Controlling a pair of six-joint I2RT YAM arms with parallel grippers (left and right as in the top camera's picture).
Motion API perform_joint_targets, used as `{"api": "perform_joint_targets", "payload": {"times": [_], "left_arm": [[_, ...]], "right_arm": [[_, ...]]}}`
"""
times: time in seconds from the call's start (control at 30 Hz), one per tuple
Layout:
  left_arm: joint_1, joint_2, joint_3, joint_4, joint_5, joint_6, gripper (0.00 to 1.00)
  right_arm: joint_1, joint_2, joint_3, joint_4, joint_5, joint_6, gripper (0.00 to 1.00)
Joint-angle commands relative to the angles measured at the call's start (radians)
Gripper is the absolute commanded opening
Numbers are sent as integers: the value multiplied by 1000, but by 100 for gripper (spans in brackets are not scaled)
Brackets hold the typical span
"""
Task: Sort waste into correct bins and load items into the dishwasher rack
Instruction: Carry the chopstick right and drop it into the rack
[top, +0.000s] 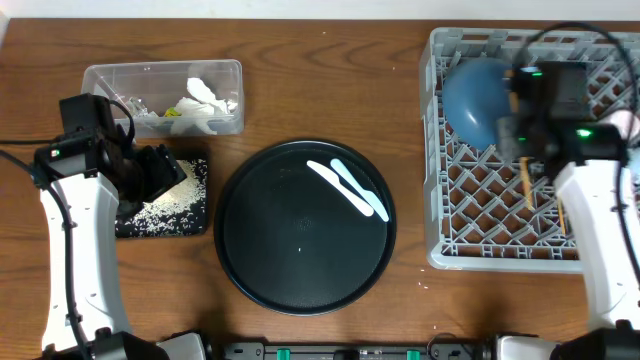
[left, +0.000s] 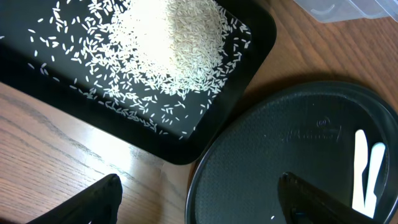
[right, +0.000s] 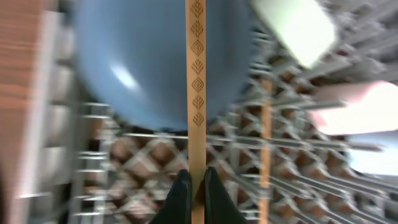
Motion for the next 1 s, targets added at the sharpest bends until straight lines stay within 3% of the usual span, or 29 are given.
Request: {"api": "perform_joint_targets", "payload": {"times": [0.0,0.27,0.8,0.83,0.9,0.97], "left_arm": [[2,-1,-6,-2,-2,-5,81],[2,-1,-6,-2,-2,-5,81],[2,-1,-6,-2,-2,-5,82],[2,-1,-6,-2,-2,-5,81],[2,-1,-6,-2,-2,-5,82],[2,-1,-6,-2,-2,-5,81]], "right_arm": [[-100,3,2,6,8,-111,1],[-264,100,2,32,-15,-192,1],[-280,250,2,48,-14,-211,2],[-280,250,2,46,-13,-211,11],[-280,250,2,41,-14,-211,39],[-280,249,2,37,-14,-203,43]]}}
